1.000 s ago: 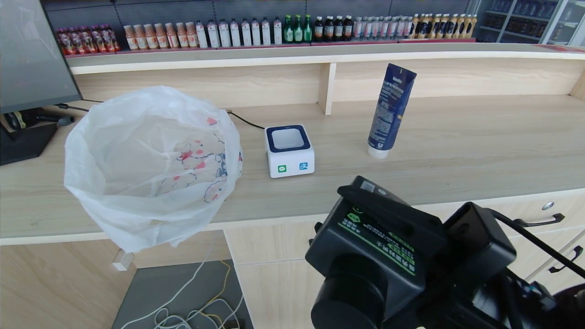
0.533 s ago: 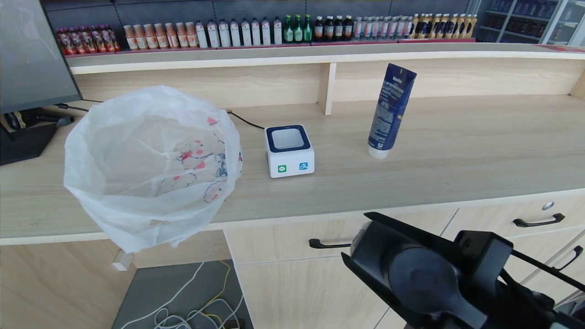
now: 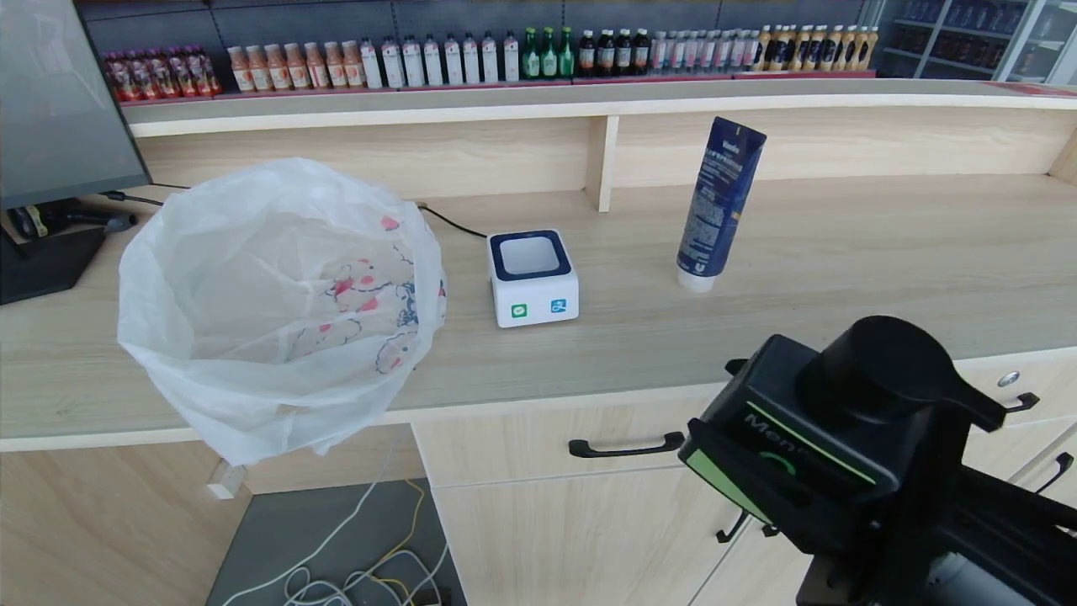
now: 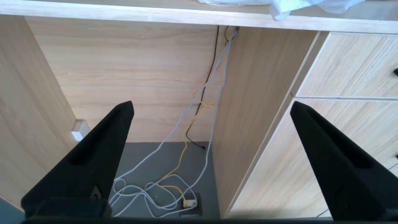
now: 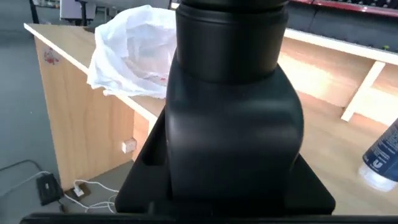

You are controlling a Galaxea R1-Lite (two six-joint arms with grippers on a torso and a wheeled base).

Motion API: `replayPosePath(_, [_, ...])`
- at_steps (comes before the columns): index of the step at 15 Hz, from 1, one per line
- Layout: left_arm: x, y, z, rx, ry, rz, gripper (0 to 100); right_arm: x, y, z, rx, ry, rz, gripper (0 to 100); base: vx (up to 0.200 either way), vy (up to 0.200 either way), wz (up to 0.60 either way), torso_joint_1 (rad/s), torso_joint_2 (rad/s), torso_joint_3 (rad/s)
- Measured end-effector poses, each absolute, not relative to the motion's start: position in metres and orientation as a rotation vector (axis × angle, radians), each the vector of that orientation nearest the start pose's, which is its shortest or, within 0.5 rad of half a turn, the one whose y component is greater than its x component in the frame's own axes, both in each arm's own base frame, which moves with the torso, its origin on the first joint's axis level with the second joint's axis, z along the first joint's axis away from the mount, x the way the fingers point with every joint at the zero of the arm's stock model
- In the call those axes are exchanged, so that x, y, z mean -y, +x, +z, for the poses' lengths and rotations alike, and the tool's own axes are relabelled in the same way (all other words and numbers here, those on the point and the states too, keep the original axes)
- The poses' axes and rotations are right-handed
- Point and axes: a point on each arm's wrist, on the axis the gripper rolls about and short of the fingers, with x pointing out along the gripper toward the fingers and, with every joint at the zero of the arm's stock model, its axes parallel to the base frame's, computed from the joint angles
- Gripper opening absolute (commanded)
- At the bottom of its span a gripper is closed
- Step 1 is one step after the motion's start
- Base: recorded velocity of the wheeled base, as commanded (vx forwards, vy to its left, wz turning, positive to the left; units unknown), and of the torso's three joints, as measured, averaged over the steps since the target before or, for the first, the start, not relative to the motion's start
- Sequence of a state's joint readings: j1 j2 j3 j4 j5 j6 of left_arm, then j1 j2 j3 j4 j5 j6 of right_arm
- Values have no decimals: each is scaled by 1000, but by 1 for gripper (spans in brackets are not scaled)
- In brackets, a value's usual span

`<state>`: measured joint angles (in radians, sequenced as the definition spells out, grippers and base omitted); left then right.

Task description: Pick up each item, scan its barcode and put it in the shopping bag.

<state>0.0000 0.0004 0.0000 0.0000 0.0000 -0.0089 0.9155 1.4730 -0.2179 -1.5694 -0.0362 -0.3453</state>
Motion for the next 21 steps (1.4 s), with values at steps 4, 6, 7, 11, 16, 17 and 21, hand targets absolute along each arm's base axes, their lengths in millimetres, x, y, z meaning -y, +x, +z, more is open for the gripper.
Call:
replayPosePath(4, [0, -23, 75, 0, -9, 0, 100, -136, 145, 198, 380, 16, 641, 0, 0, 0, 0, 0, 0, 0])
replayPosePath(6, [0, -23, 75, 0, -9, -1, 100, -132, 153, 205, 399, 56, 602, 0, 0, 0, 0, 0, 0, 0])
replayPosePath(7, [0, -23, 75, 0, -9, -1, 100, -131, 156, 206, 391, 81, 575, 0, 0, 0, 0, 0, 0, 0])
replayPosePath(11, [0, -23, 75, 0, -9, 0, 100, -129, 167, 211, 392, 129, 506, 0, 0, 0, 0, 0, 0, 0])
replayPosePath(16, [0, -23, 75, 0, -10, 0, 100, -126, 177, 219, 425, 134, 464, 0, 0, 0, 0, 0, 0, 0])
replayPosePath(17, [0, -23, 75, 0, -10, 0, 100, -123, 180, 219, 427, 129, 444, 0, 0, 0, 0, 0, 0, 0])
replayPosePath(21, [0, -23, 75, 0, -10, 0, 100, -114, 186, 221, 442, 121, 394, 0, 0, 200, 0, 2, 4, 0])
